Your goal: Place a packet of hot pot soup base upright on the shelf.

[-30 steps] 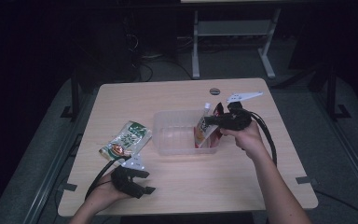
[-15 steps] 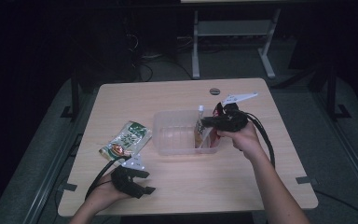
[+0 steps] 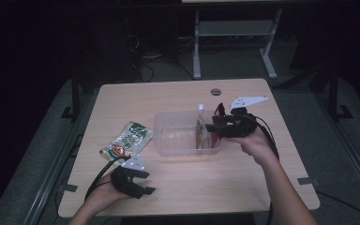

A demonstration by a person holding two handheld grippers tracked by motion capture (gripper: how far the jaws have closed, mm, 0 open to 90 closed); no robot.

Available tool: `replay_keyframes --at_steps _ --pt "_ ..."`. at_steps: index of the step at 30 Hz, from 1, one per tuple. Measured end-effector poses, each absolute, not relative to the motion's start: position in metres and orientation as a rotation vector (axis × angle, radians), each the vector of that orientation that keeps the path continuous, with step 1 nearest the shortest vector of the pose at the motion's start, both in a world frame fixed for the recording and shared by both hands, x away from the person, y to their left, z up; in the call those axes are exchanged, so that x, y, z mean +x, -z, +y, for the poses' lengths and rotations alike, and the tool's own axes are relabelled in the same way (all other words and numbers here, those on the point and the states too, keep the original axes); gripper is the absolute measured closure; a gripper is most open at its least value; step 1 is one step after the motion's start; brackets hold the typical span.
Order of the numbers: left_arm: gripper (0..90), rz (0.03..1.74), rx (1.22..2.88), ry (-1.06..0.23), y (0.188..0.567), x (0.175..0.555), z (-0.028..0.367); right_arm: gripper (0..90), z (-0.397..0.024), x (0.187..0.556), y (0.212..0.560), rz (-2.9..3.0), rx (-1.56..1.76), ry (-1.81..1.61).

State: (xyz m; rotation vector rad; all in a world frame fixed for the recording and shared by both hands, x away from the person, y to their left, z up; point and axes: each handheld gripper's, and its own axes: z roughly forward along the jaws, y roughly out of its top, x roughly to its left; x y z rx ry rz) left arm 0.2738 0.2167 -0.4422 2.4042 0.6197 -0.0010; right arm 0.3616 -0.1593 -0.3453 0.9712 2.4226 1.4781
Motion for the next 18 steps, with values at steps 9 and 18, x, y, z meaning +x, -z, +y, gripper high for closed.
replay_keyframes --at_steps 9,18 --pt "34.7 0.613 2.402 -0.008 0.442 0.275 0.218 43.4 -0.171 0.331 0.355 2.433 0.933 -1.444" --pt "34.7 0.629 2.387 -0.001 0.443 0.274 0.219 41.0 -0.173 0.302 0.377 2.483 0.892 -1.413"
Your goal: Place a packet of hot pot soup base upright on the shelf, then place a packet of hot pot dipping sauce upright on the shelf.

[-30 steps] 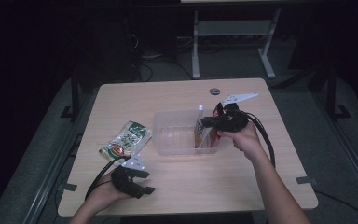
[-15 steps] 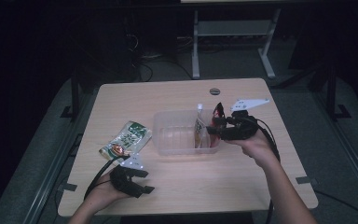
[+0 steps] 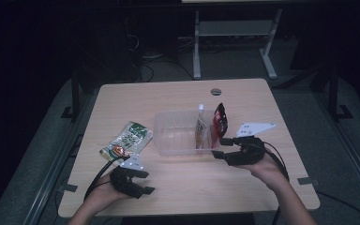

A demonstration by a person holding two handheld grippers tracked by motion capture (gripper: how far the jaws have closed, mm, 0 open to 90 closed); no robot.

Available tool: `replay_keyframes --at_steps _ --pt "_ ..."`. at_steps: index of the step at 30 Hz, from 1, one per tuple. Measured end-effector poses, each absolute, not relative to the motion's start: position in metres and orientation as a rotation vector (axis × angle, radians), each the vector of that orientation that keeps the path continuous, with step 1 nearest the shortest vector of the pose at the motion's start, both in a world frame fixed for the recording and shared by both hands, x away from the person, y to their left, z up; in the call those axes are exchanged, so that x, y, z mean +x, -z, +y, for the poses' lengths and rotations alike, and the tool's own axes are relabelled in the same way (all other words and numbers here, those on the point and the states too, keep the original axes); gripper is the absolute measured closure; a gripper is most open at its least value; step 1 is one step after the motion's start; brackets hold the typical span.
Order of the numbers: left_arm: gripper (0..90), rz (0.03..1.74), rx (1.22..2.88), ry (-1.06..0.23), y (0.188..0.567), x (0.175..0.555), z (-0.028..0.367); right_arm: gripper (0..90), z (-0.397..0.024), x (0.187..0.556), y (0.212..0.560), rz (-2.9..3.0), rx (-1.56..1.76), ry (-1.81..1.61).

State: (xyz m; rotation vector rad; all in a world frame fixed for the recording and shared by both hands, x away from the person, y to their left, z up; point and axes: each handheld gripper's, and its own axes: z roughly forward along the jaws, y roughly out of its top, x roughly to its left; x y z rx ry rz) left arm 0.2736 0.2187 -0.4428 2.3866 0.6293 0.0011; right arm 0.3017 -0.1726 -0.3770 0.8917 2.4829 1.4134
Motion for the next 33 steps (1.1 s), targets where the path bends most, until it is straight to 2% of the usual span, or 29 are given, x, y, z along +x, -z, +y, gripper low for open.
replay_keyframes --at_steps 17,25,33 --pt "34.8 0.662 2.382 -0.046 0.438 0.277 0.228 37.9 -0.185 0.268 0.417 2.527 0.948 -1.336" --pt "34.8 0.705 2.354 -0.093 0.429 0.281 0.238 36.9 -0.186 0.268 0.422 2.535 0.954 -1.323" --pt "34.9 0.804 2.298 -0.185 0.416 0.299 0.266 36.3 -0.182 0.272 0.427 2.556 0.956 -1.307"
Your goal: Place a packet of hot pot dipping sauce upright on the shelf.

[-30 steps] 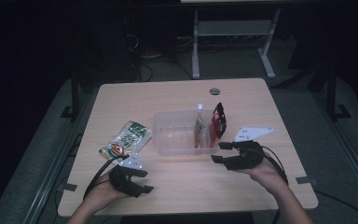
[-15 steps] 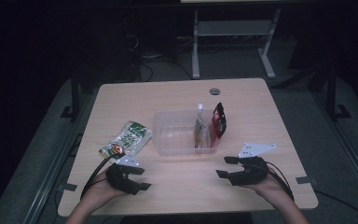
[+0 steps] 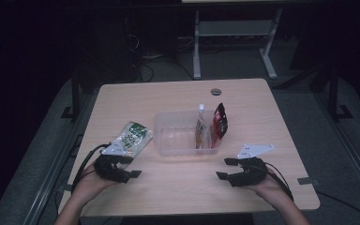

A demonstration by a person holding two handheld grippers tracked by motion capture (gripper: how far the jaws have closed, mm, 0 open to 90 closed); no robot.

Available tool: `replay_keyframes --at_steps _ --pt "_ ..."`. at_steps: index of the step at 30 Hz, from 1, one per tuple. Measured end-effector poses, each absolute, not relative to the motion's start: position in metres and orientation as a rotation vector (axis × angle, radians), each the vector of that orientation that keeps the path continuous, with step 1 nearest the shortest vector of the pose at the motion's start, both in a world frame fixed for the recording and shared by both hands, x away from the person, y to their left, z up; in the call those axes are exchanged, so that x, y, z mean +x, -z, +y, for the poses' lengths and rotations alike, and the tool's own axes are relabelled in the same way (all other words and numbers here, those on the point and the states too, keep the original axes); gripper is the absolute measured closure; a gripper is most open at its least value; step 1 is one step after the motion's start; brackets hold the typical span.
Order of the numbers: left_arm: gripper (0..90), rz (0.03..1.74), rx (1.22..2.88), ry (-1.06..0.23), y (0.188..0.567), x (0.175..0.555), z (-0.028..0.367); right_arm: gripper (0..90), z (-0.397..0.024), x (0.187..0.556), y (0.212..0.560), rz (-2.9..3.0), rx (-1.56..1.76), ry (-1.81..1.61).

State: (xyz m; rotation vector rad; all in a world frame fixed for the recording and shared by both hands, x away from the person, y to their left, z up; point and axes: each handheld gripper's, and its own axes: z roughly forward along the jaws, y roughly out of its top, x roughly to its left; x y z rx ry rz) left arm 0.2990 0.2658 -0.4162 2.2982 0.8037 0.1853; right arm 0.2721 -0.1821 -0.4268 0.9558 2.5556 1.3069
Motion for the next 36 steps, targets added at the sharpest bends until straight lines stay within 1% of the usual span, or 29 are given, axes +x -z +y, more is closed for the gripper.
replay_keyframes --at_steps 4,6,16,18,22,25,27,33,34,36 --pt "34.9 0.854 2.268 -0.226 0.411 0.308 0.278 36.2 -0.18 0.272 0.428 2.56 0.951 -1.302" --pt "34.9 0.884 2.25 -0.226 0.409 0.312 0.283 36.1 -0.18 0.272 0.427 2.563 0.951 -1.302" --pt "34.7 0.98 2.207 -0.308 0.403 0.335 0.302 36.2 -0.179 0.273 0.429 2.576 0.964 -1.285" --pt "32.6 0.996 2.202 -0.321 0.406 0.343 0.307 36.2 -0.178 0.273 0.43 2.578 0.948 -1.282" --pt "25.2 1.031 2.199 -0.341 0.416 0.359 0.314 36.2 -0.177 0.273 0.43 2.584 0.941 -1.275" --pt "19.6 1.052 2.203 -0.334 0.427 0.371 0.32 36.2 -0.177 0.273 0.431 2.584 0.942 -1.272" --pt "18.2 1.077 2.209 -0.319 0.435 0.379 0.322 36.2 -0.178 0.273 0.43 2.583 0.944 -1.271" --pt "16.3 1.129 2.27 -0.327 0.45 0.389 0.327 36.3 -0.179 0.273 0.43 2.575 0.95 -1.269" --pt "14.6 1.126 2.272 -0.316 0.452 0.389 0.328 36.4 -0.179 0.273 0.43 2.573 0.952 -1.268" --pt "14.9 1.105 2.276 -0.299 0.452 0.388 0.327 36.4 -0.179 0.273 0.43 2.572 0.951 -1.266"
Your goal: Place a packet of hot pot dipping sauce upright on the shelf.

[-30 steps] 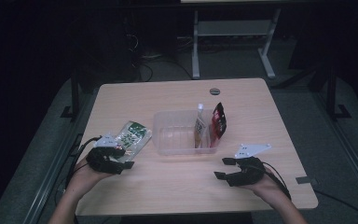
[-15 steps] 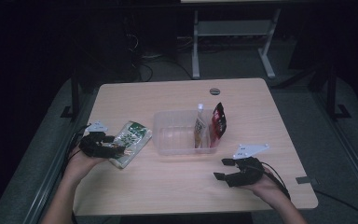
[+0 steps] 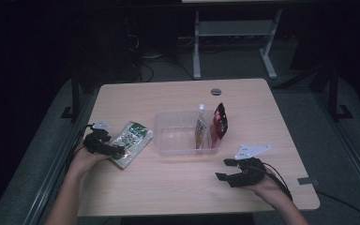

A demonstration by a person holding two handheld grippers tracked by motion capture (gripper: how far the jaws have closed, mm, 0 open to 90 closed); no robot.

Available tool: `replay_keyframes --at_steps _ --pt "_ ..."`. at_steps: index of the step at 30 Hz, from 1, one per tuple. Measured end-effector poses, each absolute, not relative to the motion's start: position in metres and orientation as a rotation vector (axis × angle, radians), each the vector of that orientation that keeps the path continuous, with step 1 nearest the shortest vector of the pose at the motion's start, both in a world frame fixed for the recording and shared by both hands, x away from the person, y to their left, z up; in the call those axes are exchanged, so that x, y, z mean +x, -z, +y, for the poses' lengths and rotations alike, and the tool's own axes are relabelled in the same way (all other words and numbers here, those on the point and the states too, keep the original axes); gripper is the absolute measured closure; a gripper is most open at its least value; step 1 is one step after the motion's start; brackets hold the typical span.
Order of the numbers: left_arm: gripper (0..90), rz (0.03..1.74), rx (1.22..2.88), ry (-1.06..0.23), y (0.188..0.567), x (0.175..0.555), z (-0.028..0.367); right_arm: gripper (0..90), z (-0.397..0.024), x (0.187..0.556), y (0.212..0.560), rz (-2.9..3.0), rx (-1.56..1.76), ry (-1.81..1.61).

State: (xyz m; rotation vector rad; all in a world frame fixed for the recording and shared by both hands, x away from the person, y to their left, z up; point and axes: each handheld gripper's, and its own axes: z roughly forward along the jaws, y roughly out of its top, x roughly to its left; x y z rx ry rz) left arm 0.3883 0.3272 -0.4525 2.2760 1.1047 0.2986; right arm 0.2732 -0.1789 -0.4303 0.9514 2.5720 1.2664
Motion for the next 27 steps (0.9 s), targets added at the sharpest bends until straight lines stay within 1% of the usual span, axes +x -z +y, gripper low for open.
replay_keyframes --at_steps 5,6,8,10,11,17,18,20,21,23,27 --pt "17.7 1.085 2.261 -0.247 0.4583 0.3876 0.327 36.4 -0.1782 0.2729 0.4303 2.576 0.956 -1.259" --pt "19.0 1.077 2.256 -0.245 0.4587 0.3868 0.3272 36.4 -0.1782 0.2731 0.4305 2.576 0.949 -1.257" --pt "24.5 1.054 2.257 -0.246 0.4585 0.3848 0.3268 36.4 -0.1781 0.2728 0.4304 2.578 0.948 -1.256" --pt "27.4 1.051 2.261 -0.259 0.4581 0.3838 0.3264 36.4 -0.178 0.2727 0.4305 2.578 0.95 -1.253" --pt "30.0 1.056 2.26 -0.262 0.4574 0.3835 0.3276 36.4 -0.178 0.2728 0.4307 2.578 0.95 -1.253" --pt "53.1 1.077 2.216 -0.28 0.4578 0.3804 0.3327 36.6 -0.178 0.2729 0.4311 2.579 0.958 -1.236" --pt "57.9 1.083 2.217 -0.288 0.4574 0.3803 0.3329 36.6 -0.178 0.2731 0.4315 2.578 0.954 -1.233" --pt "70.2 1.089 2.214 -0.284 0.4574 0.3806 0.3339 36.7 -0.1774 0.2732 0.4319 2.578 0.956 -1.229" --pt "73.9 1.092 2.212 -0.277 0.4573 0.3806 0.3339 36.7 -0.1774 0.2734 0.4322 2.577 0.949 -1.228" --pt "78.3 1.096 2.212 -0.266 0.4571 0.3807 0.3338 36.7 -0.1769 0.2735 0.4324 2.577 0.943 -1.228" --pt "83.7 1.086 2.216 -0.264 0.4564 0.3805 0.3339 36.7 -0.1761 0.273 0.4322 2.582 0.955 -1.223"
